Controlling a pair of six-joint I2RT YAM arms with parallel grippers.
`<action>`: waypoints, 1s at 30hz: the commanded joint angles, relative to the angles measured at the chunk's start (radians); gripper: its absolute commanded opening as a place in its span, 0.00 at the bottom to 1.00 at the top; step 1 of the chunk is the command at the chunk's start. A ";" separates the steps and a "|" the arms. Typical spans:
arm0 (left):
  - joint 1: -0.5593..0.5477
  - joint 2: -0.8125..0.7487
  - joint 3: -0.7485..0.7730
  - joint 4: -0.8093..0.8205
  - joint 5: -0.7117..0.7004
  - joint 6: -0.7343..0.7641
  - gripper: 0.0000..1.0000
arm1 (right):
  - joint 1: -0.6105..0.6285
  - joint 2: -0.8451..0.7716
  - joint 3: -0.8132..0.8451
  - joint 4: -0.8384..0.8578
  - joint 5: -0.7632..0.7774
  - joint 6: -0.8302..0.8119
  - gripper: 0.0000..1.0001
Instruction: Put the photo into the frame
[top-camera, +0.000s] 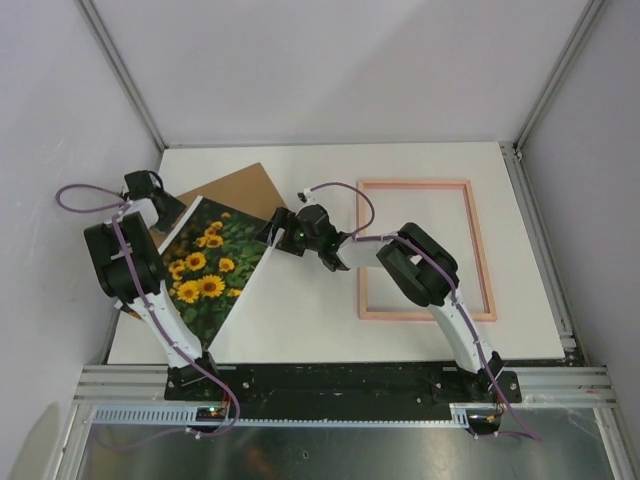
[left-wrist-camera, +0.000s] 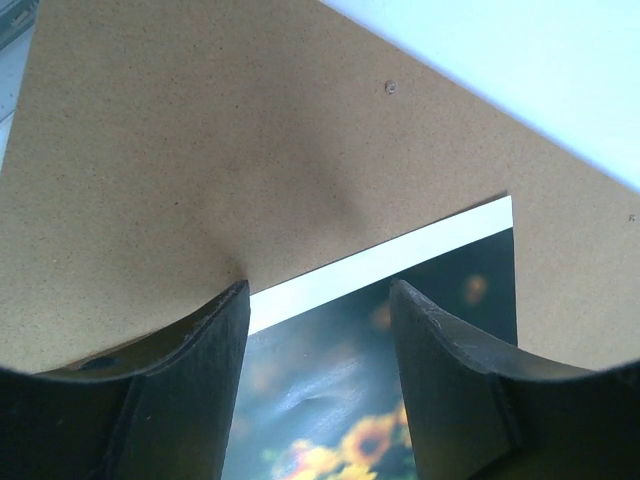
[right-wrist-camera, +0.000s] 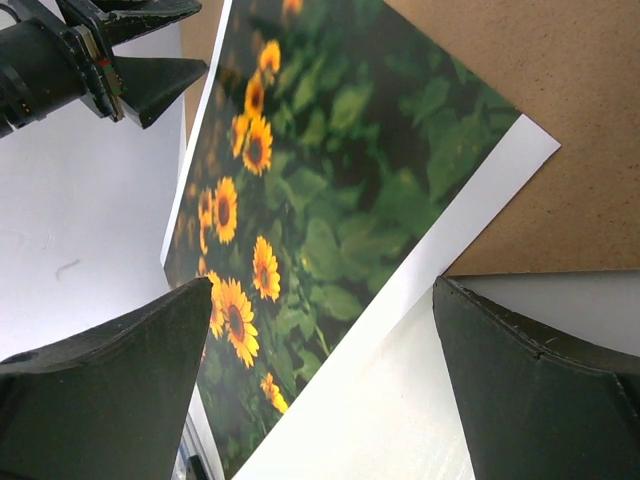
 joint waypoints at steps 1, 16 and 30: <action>-0.002 0.044 -0.004 -0.017 0.046 0.009 0.63 | 0.008 0.047 0.015 0.004 -0.036 0.043 0.97; -0.004 0.022 -0.050 -0.016 0.087 0.021 0.60 | -0.001 0.002 -0.043 0.306 -0.118 0.170 0.96; -0.004 -0.027 -0.114 -0.016 0.120 0.013 0.59 | 0.003 -0.022 -0.086 0.449 -0.122 0.226 0.95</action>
